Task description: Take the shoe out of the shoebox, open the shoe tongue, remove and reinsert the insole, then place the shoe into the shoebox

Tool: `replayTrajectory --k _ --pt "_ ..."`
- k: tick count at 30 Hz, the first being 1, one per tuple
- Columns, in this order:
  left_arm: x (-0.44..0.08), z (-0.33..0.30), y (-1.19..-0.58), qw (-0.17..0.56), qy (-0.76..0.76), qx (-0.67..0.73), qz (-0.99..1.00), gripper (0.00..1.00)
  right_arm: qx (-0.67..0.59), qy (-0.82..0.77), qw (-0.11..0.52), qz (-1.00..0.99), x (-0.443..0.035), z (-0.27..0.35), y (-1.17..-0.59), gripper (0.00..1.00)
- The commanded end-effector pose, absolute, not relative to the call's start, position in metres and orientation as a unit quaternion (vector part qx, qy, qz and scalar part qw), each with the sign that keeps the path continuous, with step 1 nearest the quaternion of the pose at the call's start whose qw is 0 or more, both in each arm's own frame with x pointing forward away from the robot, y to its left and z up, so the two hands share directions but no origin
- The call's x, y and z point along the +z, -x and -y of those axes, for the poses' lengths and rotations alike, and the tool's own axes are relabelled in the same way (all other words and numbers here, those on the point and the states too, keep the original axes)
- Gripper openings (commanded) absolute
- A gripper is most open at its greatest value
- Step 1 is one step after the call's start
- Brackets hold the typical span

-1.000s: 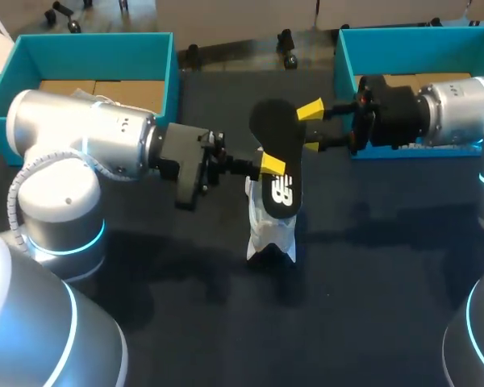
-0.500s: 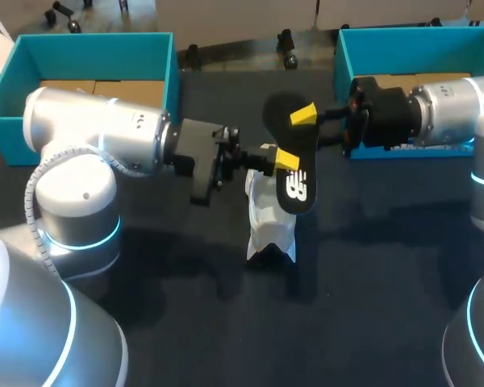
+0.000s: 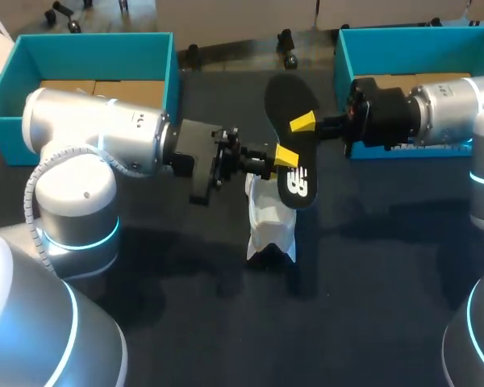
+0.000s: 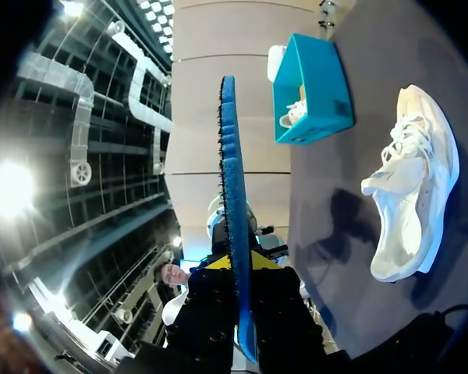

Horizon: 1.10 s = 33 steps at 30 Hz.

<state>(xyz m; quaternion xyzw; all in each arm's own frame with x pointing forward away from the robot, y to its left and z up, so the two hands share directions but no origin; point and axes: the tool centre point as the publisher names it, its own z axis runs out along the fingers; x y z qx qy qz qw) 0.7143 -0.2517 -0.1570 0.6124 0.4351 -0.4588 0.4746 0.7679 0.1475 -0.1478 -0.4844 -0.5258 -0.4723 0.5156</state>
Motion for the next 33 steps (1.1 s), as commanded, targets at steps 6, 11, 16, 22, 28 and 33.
replayTrajectory --k 6,11,16,22,28,33 --pt "-0.155 0.228 -0.718 0.438 -0.625 -0.439 -0.474 1.00 -0.478 0.493 0.516 0.512 -0.162 -0.143 -0.771 0.00" --pt "-0.155 0.219 -0.721 0.403 -0.638 -0.417 -0.507 1.00 -0.479 0.497 0.517 0.506 -0.170 -0.138 -0.769 0.00" --pt "-0.151 0.213 -0.723 0.354 -0.651 -0.392 -0.545 1.00 -0.477 0.500 0.520 0.501 -0.175 -0.139 -0.768 0.00" --pt "-0.143 0.211 -0.728 0.288 -0.683 -0.343 -0.577 1.00 -0.476 0.500 0.525 0.497 -0.179 -0.142 -0.767 0.00" --pt "-0.137 0.212 -0.737 0.244 -0.704 -0.295 -0.598 1.00 -0.477 0.499 0.526 0.497 -0.181 -0.144 -0.766 0.00" --pt "-0.130 0.216 -0.746 0.222 -0.704 -0.274 -0.617 1.00 -0.476 0.498 0.526 0.499 -0.183 -0.147 -0.766 0.00"
